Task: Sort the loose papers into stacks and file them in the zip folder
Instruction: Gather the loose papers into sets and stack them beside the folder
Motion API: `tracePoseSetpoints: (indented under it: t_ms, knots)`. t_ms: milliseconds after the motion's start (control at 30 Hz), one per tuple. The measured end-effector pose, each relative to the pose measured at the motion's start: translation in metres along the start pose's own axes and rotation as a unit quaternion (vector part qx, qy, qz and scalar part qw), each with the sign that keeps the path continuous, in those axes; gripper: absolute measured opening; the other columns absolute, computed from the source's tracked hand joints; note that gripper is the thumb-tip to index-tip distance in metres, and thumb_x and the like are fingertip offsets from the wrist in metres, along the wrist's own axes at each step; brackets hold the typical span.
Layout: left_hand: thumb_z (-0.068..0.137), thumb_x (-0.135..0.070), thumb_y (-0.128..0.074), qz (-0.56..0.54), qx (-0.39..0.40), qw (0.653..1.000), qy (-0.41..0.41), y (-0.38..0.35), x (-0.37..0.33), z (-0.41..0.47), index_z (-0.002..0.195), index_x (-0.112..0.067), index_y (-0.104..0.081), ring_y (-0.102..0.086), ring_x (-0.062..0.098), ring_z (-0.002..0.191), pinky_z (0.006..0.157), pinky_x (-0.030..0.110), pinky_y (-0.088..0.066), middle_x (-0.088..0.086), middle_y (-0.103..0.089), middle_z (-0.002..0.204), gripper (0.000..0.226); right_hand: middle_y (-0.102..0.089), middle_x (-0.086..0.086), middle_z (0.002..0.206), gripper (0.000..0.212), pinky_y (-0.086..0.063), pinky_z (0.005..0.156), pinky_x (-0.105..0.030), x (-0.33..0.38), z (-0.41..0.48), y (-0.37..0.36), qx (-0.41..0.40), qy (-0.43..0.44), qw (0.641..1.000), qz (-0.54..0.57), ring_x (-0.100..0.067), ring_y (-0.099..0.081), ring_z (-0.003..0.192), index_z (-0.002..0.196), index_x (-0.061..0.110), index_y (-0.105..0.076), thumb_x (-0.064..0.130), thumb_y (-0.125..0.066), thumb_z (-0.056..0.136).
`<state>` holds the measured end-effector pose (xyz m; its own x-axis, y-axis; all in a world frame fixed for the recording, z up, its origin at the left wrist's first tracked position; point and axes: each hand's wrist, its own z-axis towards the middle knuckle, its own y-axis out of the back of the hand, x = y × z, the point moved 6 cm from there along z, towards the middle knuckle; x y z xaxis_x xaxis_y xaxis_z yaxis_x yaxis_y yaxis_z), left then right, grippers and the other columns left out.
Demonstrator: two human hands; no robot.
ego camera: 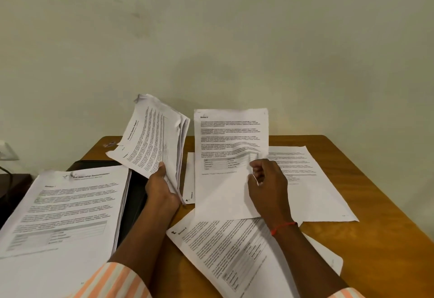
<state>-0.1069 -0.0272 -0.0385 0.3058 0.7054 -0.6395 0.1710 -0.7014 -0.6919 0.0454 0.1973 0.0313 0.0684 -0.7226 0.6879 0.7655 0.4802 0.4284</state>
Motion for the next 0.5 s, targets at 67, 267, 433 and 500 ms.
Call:
tracePoseSetpoints:
  t_ms: [67, 267, 433, 500]
  knots:
    - [0.103, -0.037, -0.055, 0.002, 0.003, 1.000, -0.002, 0.000, -0.001, -0.001, 0.139, -0.032, -0.057, -0.070, 0.031, 0.105, 0.064, 0.043, -0.062, 0.008, -0.070, 0.124, 0.037, -0.057, -0.001, 0.091, 0.031, -0.044, 0.073, -0.005, 0.000, 0.002, 0.003, -0.011, 0.005, 1.000, 0.005, -0.003, -0.057, 0.083, 0.104, 0.011, -0.065, -0.007, -0.074, 0.081]
    - [0.103, -0.037, -0.055, 0.006, -0.009, 1.000, -0.007, 0.000, -0.001, -0.003, 0.139, -0.032, -0.055, -0.068, 0.030, 0.104, 0.067, 0.043, -0.058, 0.008, -0.068, 0.125, 0.036, -0.058, -0.001, 0.092, 0.029, -0.043, 0.074, -0.003, -0.002, 0.002, 0.004, -0.017, 0.009, 1.000, 0.008, -0.003, -0.057, 0.083, 0.104, 0.010, -0.065, -0.005, -0.075, 0.082]
    - [0.103, -0.038, -0.055, 0.000, -0.012, 1.000, 0.000, 0.000, 0.001, 0.000, 0.140, -0.031, -0.056, -0.069, 0.029, 0.103, 0.067, 0.043, -0.058, 0.008, -0.069, 0.127, 0.038, -0.058, 0.000, 0.092, 0.029, -0.043, 0.074, -0.003, -0.007, 0.004, 0.003, -0.021, 0.012, 1.000, 0.006, -0.005, -0.056, 0.081, 0.104, 0.011, -0.065, -0.006, -0.074, 0.082]
    - [0.103, -0.037, -0.053, -0.004, -0.005, 1.000, 0.006, -0.001, 0.002, -0.001, 0.136, -0.032, -0.057, -0.069, 0.031, 0.103, 0.071, 0.047, -0.058, 0.008, -0.070, 0.121, 0.034, -0.059, -0.003, 0.096, 0.027, -0.043, 0.079, -0.005, -0.012, 0.006, 0.007, -0.040, 0.002, 0.999, -0.015, -0.011, -0.058, 0.085, 0.104, 0.009, -0.065, -0.007, -0.072, 0.083]
